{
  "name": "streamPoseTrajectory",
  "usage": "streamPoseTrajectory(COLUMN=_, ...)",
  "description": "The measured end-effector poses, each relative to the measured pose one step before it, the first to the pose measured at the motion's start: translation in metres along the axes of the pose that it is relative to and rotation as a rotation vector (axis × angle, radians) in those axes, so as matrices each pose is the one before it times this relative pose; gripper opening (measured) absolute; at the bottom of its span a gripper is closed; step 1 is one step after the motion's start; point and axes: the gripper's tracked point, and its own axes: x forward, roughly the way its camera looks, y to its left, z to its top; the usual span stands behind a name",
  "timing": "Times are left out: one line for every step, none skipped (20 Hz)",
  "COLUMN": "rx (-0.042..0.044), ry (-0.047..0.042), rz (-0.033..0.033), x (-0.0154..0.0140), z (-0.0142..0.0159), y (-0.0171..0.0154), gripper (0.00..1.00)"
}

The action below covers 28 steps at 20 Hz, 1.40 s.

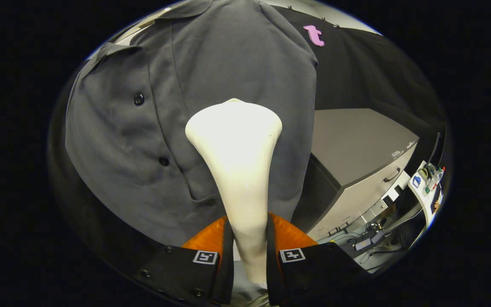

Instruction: Iron the clothes twice with a garment steamer, once on the left side and once on the right side.

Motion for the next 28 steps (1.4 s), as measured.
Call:
streamPoseTrajectory(rx=0.00158, ry=0.01663, rz=-0.00261, x=0.00491, z=-0.00965, y=-0.00126, gripper=0.39)
streamPoseTrajectory(rx=-0.00096, ry=0.01645, rz=-0.00446, x=0.00517, z=-0.00797, y=-0.00161, gripper=0.39)
streamPoseTrajectory(rx=0.00064, ry=0.01540, rz=-0.00435, x=0.00478, z=-0.00930, y=-0.00340, gripper=0.39)
streamPoseTrajectory(rx=0.00256, ry=0.01623, rz=-0.00447, x=0.00436, z=-0.00861, y=-0.00229, gripper=0.39)
streamPoseTrajectory(rx=0.00383, ry=0.01688, rz=-0.00448, x=0.00532, z=-0.00943, y=-0.00331, gripper=0.39)
streamPoseTrajectory(rx=0.00520, ry=0.01770, rz=-0.00580, x=0.00382, z=-0.00857, y=-0.00261, gripper=0.39)
streamPoseTrajectory(rx=0.00553, ry=0.01434, rz=-0.00597, x=0.00617, z=-0.00839, y=-0.00249, gripper=0.39)
streamPoseTrajectory(rx=0.00310, ry=0.01434, rz=-0.00438, x=0.00611, z=-0.00946, y=-0.00281, gripper=0.39)
streamPoseTrajectory(rx=0.00136, ry=0.01367, rz=-0.00177, x=0.00397, z=-0.00679, y=-0.00148, gripper=0.39)
streamPoseTrajectory(rx=0.00362, ry=0.01298, rz=-0.00138, x=0.00292, z=-0.00567, y=-0.00057, gripper=0.39)
streamPoseTrajectory(rx=0.00517, ry=0.00926, rz=-0.00234, x=0.00383, z=-0.00550, y=-0.00111, gripper=0.39)
streamPoseTrajectory(rx=0.00814, ry=0.01209, rz=-0.00277, x=0.00218, z=-0.00582, y=-0.00244, gripper=0.39)
streamPoseTrajectory(rx=0.01318, ry=0.00768, rz=-0.00728, x=0.00413, z=-0.00685, y=-0.00174, gripper=0.40)
streamPoseTrajectory(rx=0.00249, ry=0.01051, rz=-0.00575, x=0.00235, z=-0.00705, y=-0.00141, gripper=0.40)
streamPoseTrajectory(rx=0.00334, ry=0.00761, rz=-0.00323, x=0.00129, z=-0.00557, y=-0.00121, gripper=0.40)
streamPoseTrajectory(rx=0.00518, ry=0.00795, rz=-0.00268, x=0.00208, z=-0.00516, y=-0.00059, gripper=0.39)
streamPoseTrajectory(rx=0.00561, ry=0.00930, rz=-0.00157, x=0.00228, z=-0.00636, y=-0.00114, gripper=0.40)
streamPoseTrajectory(rx=0.00884, ry=0.01075, rz=-0.00563, x=-0.00035, z=-0.00612, y=-0.00169, gripper=0.40)
streamPoseTrajectory(rx=0.01502, ry=0.00669, rz=-0.01157, x=-0.00069, z=-0.00598, y=-0.00157, gripper=0.40)
streamPoseTrajectory(rx=0.00930, ry=0.00411, rz=-0.00713, x=-0.00290, z=-0.00323, y=-0.00067, gripper=0.39)
streamPoseTrajectory(rx=0.00480, ry=-0.00179, rz=-0.00017, x=-0.00376, z=0.00127, y=0.00098, gripper=0.39)
streamPoseTrajectory(rx=0.00022, ry=-0.00827, rz=0.00253, x=-0.00491, z=0.00390, y=0.00247, gripper=0.39)
streamPoseTrajectory(rx=0.00095, ry=-0.01484, rz=0.00120, x=-0.00602, z=0.00501, y=0.00219, gripper=0.39)
streamPoseTrajectory(rx=-0.00003, ry=-0.01736, rz=0.00055, x=-0.00646, z=0.00634, y=0.00270, gripper=0.40)
streamPoseTrajectory(rx=-0.00142, ry=-0.01803, rz=0.00198, x=-0.00902, z=0.00539, y=0.00336, gripper=0.40)
streamPoseTrajectory(rx=-0.00022, ry=-0.01898, rz=0.00113, x=-0.00841, z=0.00686, y=0.00337, gripper=0.40)
streamPoseTrajectory(rx=0.00101, ry=-0.02623, rz=0.00075, x=-0.00937, z=0.00832, y=0.00262, gripper=0.40)
streamPoseTrajectory(rx=-0.00103, ry=-0.02615, rz=0.00447, x=-0.01051, z=0.01125, y=0.00357, gripper=0.40)
